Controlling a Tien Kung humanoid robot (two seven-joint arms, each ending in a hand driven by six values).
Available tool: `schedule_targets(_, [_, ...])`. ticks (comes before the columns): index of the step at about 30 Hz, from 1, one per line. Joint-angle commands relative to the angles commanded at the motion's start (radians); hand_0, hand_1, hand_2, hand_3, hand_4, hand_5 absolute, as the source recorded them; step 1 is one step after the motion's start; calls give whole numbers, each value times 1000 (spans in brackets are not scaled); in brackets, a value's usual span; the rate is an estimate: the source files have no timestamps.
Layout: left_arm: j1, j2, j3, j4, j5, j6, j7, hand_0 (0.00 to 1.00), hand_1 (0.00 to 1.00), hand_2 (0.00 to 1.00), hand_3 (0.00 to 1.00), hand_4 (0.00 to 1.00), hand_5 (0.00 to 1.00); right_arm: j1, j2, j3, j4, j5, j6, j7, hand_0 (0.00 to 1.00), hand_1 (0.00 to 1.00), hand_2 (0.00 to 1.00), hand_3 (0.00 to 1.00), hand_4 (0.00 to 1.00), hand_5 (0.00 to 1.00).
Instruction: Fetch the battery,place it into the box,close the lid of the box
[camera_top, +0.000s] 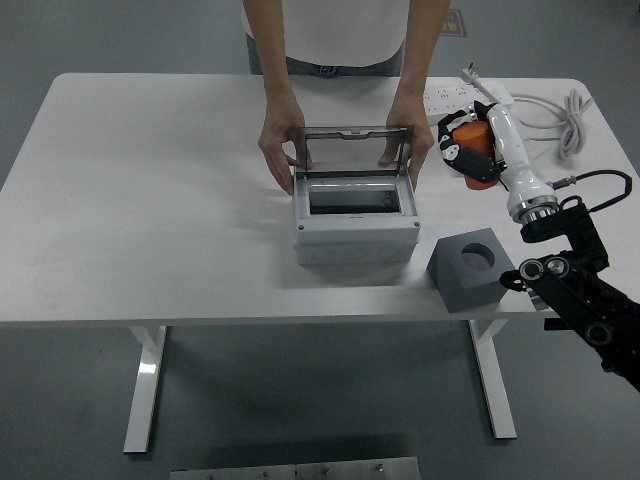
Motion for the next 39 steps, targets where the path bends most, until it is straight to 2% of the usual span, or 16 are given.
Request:
schedule_targets(6, [-3,4,-3,-2,2,0,5,582,692,606,576,589,16,108,-5,-118,-14,-188,55,-106,142,220,296,281,2,2])
schedule_targets(13, [-6,7,-5,-4,6,-1,9,583,692,606,576,588,17,199,8,-267,-46,-332,95,-145,139,220,293,282,2,2])
schedule_targets(21, [-11,10,-13,-7,18,-3,15,583,692,606,576,588,15,283,51,-427,-82,-359,115,-158,135,220,287,278,21,2])
schedule_targets(25, [-15,12,-15,-7,23,-4,14,583,692,606,576,588,15,309,81,-475,-108,-355,117,-157,135,220,287,278,21,2])
schedule_targets(31, [-19,13,-18,-7,30,-6,15,583,692,606,576,585,10,326,125,-503,-159,-337,112,-153,133,221,285,279,33,2])
schedule_targets(39, [-21,13,-21,-8,38,-9,17,583,692,605,575,582,7,335,163,-480,-240,-311,92,-165,130,221,282,278,56,2])
